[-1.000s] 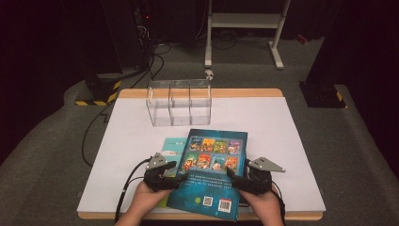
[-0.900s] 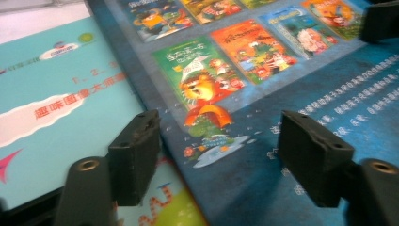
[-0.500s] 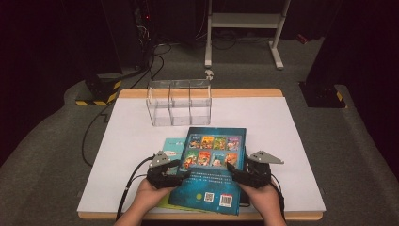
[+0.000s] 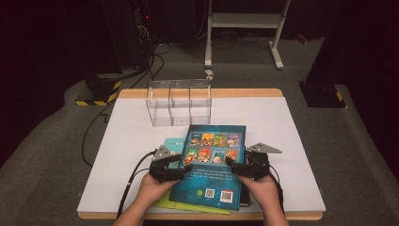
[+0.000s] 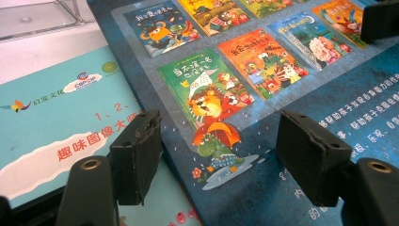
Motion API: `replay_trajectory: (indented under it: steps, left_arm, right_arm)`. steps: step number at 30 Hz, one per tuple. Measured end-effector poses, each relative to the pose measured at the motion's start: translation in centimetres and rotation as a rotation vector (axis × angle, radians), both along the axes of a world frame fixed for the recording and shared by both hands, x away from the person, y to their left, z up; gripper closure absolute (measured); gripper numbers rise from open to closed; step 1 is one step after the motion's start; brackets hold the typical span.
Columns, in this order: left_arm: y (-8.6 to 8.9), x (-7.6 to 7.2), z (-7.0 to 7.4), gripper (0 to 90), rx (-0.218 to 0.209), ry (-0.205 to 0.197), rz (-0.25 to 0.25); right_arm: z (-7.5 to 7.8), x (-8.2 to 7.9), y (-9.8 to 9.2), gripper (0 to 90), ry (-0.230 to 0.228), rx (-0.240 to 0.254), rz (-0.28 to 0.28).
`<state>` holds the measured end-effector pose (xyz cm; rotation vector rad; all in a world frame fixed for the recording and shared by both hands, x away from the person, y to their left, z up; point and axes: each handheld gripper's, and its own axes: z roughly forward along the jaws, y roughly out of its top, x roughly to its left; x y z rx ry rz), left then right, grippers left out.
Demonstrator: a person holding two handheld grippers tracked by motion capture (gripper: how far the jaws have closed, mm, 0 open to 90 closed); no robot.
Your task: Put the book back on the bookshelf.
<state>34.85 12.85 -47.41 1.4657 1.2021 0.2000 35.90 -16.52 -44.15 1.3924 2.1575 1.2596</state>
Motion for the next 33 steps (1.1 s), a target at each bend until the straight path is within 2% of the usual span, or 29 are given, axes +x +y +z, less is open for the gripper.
replay_trajectory:
  steps: [5, 7, 9, 12, 16, 19, 21, 24, 26, 28, 30, 31, 33]
  left_arm:
    - [0.04, -0.01, -0.01, 31.7, -0.001, 0.003, 0.000]
    - [-0.01, -0.19, -0.07, 31.8, 0.009, -0.018, -0.001]
    - [-0.07, -0.26, -0.06, 32.1, 0.011, -0.022, 0.003]
    - [-0.09, -0.26, -0.09, 32.2, 0.004, -0.021, 0.008]
    - [-0.10, -0.25, -0.09, 32.2, 0.001, -0.019, 0.009]
    - [0.00, -0.20, -0.11, 32.1, 0.004, -0.013, 0.003]
    - [0.03, -0.18, -0.12, 32.0, 0.006, -0.010, 0.003]
    - [0.06, -0.17, -0.14, 31.9, 0.006, -0.009, 0.002]
    - [0.11, -0.12, -0.19, 31.4, 0.000, -0.005, 0.003]
    - [0.15, -0.12, -0.22, 31.0, 0.000, -0.005, 0.002]
    - [0.08, -0.15, -0.21, 31.0, -0.004, -0.009, 0.007]
    - [0.06, -0.16, -0.20, 31.0, -0.003, -0.012, 0.008]
    - [0.09, -0.17, -0.21, 31.1, 0.000, -0.014, 0.009]
  right_arm:
    - [-0.01, -0.46, 0.28, 28.4, -0.009, -0.002, -0.017]
    - [-0.13, -0.56, 0.09, 31.0, -0.005, 0.019, -0.022]
    - [-0.12, -0.51, 0.03, 31.4, 0.012, 0.030, -0.026]
    - [0.01, -0.46, 0.15, 30.7, 0.017, 0.023, -0.026]
    - [-0.04, -0.33, 0.04, 30.8, 0.027, 0.036, -0.018]
    - [0.04, -0.48, 0.20, 31.6, 0.003, 0.015, -0.018]
    - [0.24, -0.60, 0.22, 35.3, -0.003, 0.004, -0.025]
    - [0.35, -0.71, 0.05, 37.8, -0.008, 0.004, -0.024]
    - [0.46, -0.87, -0.21, 44.9, -0.027, 0.017, -0.029]
    - [0.58, -0.99, -0.41, 46.5, -0.034, 0.012, -0.029]
    - [0.54, -0.93, -0.46, 46.3, -0.019, 0.022, -0.035]
    - [0.57, -0.75, -0.55, 46.0, 0.003, 0.030, -0.038]
    - [0.50, -0.63, -0.52, 45.2, 0.010, 0.042, -0.040]
